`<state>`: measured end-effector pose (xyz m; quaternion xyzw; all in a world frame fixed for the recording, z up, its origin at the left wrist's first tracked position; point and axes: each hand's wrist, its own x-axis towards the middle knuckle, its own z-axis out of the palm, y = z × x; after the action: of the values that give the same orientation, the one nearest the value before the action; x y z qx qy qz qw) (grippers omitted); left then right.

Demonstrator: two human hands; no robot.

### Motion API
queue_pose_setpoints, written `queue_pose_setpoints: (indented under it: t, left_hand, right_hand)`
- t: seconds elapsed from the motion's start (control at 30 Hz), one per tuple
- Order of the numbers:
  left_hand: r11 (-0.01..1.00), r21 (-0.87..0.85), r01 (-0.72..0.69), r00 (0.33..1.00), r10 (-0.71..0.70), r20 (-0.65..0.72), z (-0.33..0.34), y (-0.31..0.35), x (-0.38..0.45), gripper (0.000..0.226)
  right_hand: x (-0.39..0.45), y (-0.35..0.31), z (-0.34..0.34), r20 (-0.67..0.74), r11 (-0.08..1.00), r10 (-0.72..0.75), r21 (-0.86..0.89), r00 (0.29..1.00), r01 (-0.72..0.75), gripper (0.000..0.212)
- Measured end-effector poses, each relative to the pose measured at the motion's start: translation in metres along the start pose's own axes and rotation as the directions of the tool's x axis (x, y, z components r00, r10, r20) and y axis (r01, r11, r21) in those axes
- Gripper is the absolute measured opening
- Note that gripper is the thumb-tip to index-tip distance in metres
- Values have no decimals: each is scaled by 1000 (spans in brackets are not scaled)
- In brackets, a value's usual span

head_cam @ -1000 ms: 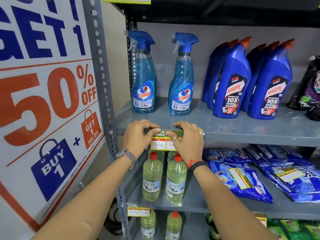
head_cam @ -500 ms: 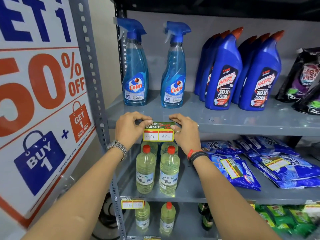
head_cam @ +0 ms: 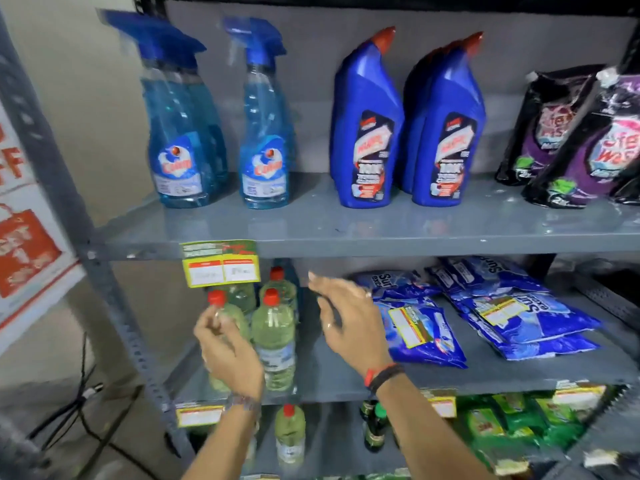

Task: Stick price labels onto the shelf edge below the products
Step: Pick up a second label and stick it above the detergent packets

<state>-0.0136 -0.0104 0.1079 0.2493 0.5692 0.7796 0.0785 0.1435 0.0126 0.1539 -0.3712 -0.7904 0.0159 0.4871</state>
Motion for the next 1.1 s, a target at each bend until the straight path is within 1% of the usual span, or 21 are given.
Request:
queue_pose_setpoints:
  t: [0.07,0.13,0.17,0.2,0.27,0.3,0.33,0.37,0.4,0.47,0.57,0.63,0.73,0.8,0.83,0.9,0.97,1.0,1.03,1.07,1.1]
  left_hand:
    - [985,129,112,979,-131,156,22,-31,-46,48]
    - [961,210,179,921,-239,308,49,-54,-81,53]
    - [952,247,181,889,-266,373,62,-66,-94,55]
    - [939,295,178,855,-296,426,79,-77,-111,54]
    - [913,371,171,798,-349,491,103,-86,-138,35]
    - [908,390,154,772,-357,526,113,-83,-150,25]
    - [909,392,144,757,-356,548,120,-77,-164,20]
    - [911,385,145,747,-356,561,126,-73,-175,20]
    - [903,399,163,733,-381,564,130,-72,-184,21]
    - [870,456,187,709,-440,551,133,-72,-194,16]
    - [855,494,159,684,-456,569,133,-74,-198,17]
    - [850,506,148,689,-456,563,130,-75,-193,19]
    - [838,531,125,720,-445,532,124,-80,-179,20]
    - [838,533,119,730,-438,525,120,-83,-171,24]
    - [835,536,126,728,-445,522,119,-81,-167,28]
    - [827,542,148,721,-465,514,121,-78,-160,31]
    - [820,547,167,713,-483,507,128,-75,-151,25]
    - [820,547,168,707,-487,513,132,-72,-147,22]
    - [822,542,176,696,-493,522,138,-69,-143,19]
    - [839,510,191,687,-485,541,144,-65,-140,14]
    - [858,468,209,680,-472,561,151,-61,-137,12]
  right_hand:
    - [-40,45,-11,15,993,109,-36,994,-108,35]
    - [-73,92,-24,44,962,259,-105,965,-254,35]
    - [-86,115,-29,51,933,342,-137,938,-333,35]
    - [-98,144,-37,61,891,443,-140,894,-432,36]
    - [-111,183,-49,92,748,662,-27,744,-663,30]
    - [-114,198,-53,107,664,741,27,663,-747,26]
    - [-118,212,-57,125,599,789,59,601,-798,21]
    - [-119,222,-59,138,552,820,62,555,-831,18]
    - [-119,232,-59,161,505,844,79,511,-859,16]
    - [-111,242,-56,191,383,894,138,405,-913,16]
    - [-99,259,-44,207,186,950,217,232,-958,27]
    - [-93,271,-33,229,95,961,253,155,-963,31]
    - [-93,290,-15,243,-33,969,325,49,-945,18]
    - [-98,304,-5,259,-57,965,317,29,-947,26]
    - [-99,304,-5,253,-58,967,318,26,-946,26]
    - [-93,294,-16,228,-63,973,367,24,-928,21]
    - [-89,288,-24,221,-52,974,436,50,-898,10]
    - [-88,286,-28,229,-37,970,470,82,-882,7]
    - [-87,287,-32,245,-10,961,496,128,-868,12]
    - [-84,284,-39,270,26,944,510,189,-860,15]
    - [-80,282,-46,293,70,922,516,253,-854,14]
